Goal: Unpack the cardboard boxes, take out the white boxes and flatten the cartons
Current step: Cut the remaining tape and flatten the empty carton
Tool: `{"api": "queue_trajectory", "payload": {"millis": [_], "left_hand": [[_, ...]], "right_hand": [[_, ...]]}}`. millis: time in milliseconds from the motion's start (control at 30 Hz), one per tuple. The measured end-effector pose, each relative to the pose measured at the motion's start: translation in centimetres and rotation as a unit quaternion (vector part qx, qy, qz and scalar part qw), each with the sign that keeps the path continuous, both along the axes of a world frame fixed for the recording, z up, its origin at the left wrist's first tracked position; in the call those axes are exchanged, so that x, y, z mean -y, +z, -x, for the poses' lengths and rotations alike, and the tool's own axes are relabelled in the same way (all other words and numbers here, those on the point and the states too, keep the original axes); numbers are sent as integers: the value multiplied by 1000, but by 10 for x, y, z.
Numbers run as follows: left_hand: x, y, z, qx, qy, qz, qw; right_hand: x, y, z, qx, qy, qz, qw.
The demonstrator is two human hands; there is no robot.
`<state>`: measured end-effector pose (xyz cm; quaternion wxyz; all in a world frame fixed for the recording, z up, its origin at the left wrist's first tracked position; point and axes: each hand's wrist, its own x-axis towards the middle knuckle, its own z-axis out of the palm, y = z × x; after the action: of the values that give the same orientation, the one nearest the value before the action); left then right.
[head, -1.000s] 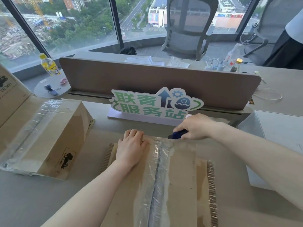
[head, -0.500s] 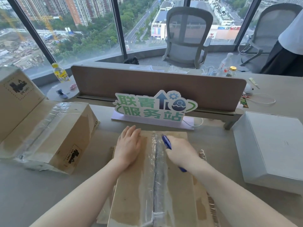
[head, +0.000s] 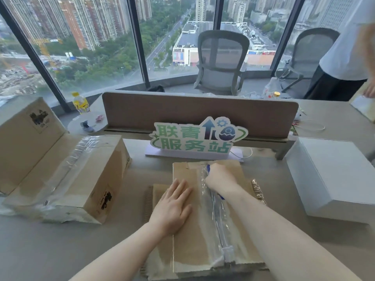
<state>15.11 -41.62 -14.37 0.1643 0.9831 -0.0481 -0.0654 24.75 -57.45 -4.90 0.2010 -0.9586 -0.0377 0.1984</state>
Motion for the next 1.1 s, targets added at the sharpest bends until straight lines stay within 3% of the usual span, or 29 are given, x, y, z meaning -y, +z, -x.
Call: {"api": "queue_trajectory", "payload": {"millis": [333, 700, 1100], "left_hand": [[3, -3, 1, 9, 2, 28, 1000], [2, -4, 1, 7, -1, 28, 1000], [9, 3, 2, -2, 0, -21, 1000]], "right_hand": [[-16, 12, 66, -50, -93, 56, 993], [7, 30, 168, -137, -93, 139, 976], [37, 21, 237, -104, -110, 114, 982]]}}
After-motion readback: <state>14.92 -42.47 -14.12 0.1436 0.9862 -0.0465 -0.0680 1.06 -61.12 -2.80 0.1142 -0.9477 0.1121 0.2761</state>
